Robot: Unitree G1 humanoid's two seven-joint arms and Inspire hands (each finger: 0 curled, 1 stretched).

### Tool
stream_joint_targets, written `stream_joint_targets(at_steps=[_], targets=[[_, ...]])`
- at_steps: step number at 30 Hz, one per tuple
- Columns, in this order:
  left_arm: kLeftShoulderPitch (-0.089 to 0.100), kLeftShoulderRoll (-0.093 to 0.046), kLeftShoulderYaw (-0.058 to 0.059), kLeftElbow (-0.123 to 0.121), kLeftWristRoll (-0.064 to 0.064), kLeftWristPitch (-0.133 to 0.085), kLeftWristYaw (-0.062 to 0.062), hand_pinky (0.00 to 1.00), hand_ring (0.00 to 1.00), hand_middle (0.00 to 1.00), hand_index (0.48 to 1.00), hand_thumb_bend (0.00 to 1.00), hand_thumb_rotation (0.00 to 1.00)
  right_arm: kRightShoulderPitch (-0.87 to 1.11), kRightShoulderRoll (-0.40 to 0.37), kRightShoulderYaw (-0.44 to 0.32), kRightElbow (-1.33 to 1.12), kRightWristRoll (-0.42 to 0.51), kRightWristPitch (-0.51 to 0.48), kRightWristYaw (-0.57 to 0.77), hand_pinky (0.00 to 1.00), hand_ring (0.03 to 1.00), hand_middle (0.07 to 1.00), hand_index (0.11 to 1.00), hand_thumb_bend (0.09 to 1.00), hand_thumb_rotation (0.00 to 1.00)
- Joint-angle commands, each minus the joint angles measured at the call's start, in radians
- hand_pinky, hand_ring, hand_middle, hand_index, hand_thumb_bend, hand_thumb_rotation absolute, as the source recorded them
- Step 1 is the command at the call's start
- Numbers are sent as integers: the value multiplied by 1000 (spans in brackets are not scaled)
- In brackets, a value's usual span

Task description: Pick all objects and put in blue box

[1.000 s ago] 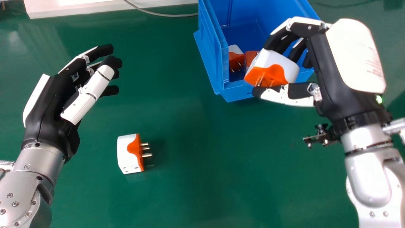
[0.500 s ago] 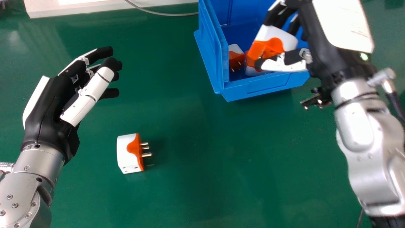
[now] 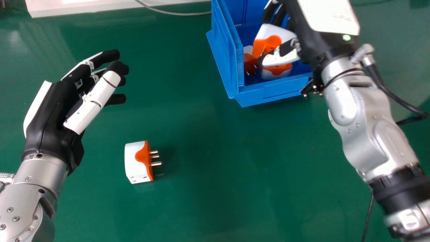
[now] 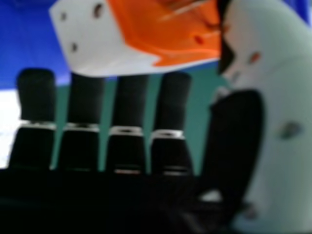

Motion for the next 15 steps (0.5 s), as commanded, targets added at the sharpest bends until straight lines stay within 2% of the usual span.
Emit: stream_joint_targets(at_steps=[1, 15], targets=[[1, 8, 5, -25, -6, -4, 0, 724, 806, 783, 814, 565, 569, -93, -20, 23, 61, -30, -7, -40, 328, 425, 523, 543, 490, 0], [10, 8, 8, -48, -8, 15, 4, 724, 806, 782, 813, 550, 562, -252, 2, 106, 313, -34, 29, -108, 339, 424, 526, 512, 494, 0]])
